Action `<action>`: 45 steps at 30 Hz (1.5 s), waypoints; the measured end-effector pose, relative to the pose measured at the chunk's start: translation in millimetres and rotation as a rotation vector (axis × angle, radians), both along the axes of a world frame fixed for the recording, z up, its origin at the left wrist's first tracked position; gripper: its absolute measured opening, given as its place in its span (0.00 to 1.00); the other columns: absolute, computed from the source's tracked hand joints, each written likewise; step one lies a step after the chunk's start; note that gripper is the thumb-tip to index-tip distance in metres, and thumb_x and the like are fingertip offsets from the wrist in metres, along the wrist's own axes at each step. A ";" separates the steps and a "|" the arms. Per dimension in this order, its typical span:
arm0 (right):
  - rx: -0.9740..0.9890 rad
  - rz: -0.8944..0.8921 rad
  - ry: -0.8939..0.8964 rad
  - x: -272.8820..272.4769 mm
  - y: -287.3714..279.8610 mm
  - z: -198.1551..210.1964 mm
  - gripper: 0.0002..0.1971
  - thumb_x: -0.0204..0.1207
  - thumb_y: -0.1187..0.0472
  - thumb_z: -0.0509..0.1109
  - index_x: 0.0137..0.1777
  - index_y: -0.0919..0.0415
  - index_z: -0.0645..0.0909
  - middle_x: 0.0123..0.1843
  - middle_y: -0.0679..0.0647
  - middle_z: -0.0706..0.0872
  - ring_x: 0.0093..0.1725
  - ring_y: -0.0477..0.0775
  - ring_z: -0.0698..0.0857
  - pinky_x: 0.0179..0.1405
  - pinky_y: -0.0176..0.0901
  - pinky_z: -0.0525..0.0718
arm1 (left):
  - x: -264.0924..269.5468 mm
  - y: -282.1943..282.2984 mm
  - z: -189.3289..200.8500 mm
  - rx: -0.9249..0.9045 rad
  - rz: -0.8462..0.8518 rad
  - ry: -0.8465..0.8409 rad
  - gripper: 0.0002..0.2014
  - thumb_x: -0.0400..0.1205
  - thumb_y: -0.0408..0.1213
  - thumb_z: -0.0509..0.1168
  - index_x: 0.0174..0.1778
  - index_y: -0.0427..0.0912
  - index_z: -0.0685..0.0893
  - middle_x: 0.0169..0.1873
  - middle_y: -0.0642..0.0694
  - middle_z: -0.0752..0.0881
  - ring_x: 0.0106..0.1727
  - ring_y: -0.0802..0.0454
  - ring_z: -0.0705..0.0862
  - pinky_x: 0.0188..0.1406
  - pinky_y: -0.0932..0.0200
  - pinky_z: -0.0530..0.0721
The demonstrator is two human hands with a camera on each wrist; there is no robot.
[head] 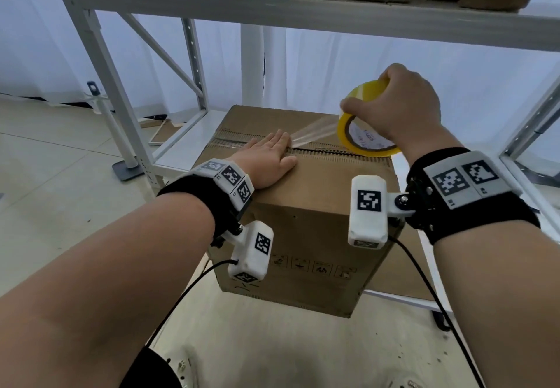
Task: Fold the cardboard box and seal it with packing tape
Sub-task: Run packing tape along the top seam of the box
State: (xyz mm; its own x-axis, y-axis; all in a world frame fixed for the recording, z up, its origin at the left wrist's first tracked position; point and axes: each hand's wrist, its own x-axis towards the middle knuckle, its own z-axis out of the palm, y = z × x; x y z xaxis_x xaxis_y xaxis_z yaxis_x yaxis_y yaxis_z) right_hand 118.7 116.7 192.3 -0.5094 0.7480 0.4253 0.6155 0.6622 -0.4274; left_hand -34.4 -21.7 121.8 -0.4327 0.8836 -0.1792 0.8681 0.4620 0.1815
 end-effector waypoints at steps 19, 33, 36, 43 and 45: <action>0.020 0.056 0.020 1.7 -5.6 -18.4 0.31 0.72 0.34 0.67 0.69 0.54 0.73 0.64 0.57 0.77 0.65 0.58 0.76 0.56 0.50 0.75 | 21.5 -1.2 2.6 -0.039 -0.003 0.033 0.33 0.86 0.58 0.39 0.84 0.43 0.42 0.83 0.46 0.40 0.83 0.53 0.40 0.80 0.54 0.39; -0.133 -0.014 0.159 -2.8 -5.4 -29.9 0.27 0.76 0.40 0.63 0.74 0.47 0.70 0.71 0.54 0.69 0.70 0.60 0.70 0.59 0.55 0.74 | 13.5 3.6 7.1 0.143 -0.121 -0.047 0.24 0.89 0.51 0.43 0.80 0.49 0.65 0.81 0.54 0.60 0.82 0.55 0.58 0.79 0.58 0.51; -0.138 -0.022 0.157 -4.2 -6.5 -30.5 0.27 0.76 0.41 0.62 0.73 0.48 0.70 0.70 0.55 0.69 0.70 0.61 0.70 0.61 0.58 0.74 | -1.1 -6.5 4.1 0.115 -0.067 0.090 0.27 0.88 0.53 0.44 0.82 0.47 0.60 0.82 0.52 0.58 0.82 0.53 0.58 0.78 0.58 0.53; -0.126 -0.016 0.145 -5.7 -5.8 -30.2 0.26 0.77 0.41 0.63 0.73 0.48 0.70 0.71 0.55 0.69 0.71 0.61 0.69 0.64 0.60 0.74 | -8.9 -1.1 -0.9 0.024 0.073 0.053 0.39 0.82 0.65 0.46 0.84 0.46 0.46 0.84 0.48 0.47 0.84 0.53 0.46 0.80 0.53 0.45; -0.131 -0.020 0.143 -6.1 -5.0 -29.9 0.26 0.77 0.41 0.63 0.73 0.48 0.70 0.71 0.55 0.69 0.71 0.61 0.69 0.65 0.60 0.75 | -8.2 4.3 -1.4 0.063 0.080 0.107 0.39 0.82 0.65 0.48 0.84 0.45 0.51 0.83 0.46 0.55 0.83 0.49 0.53 0.80 0.51 0.51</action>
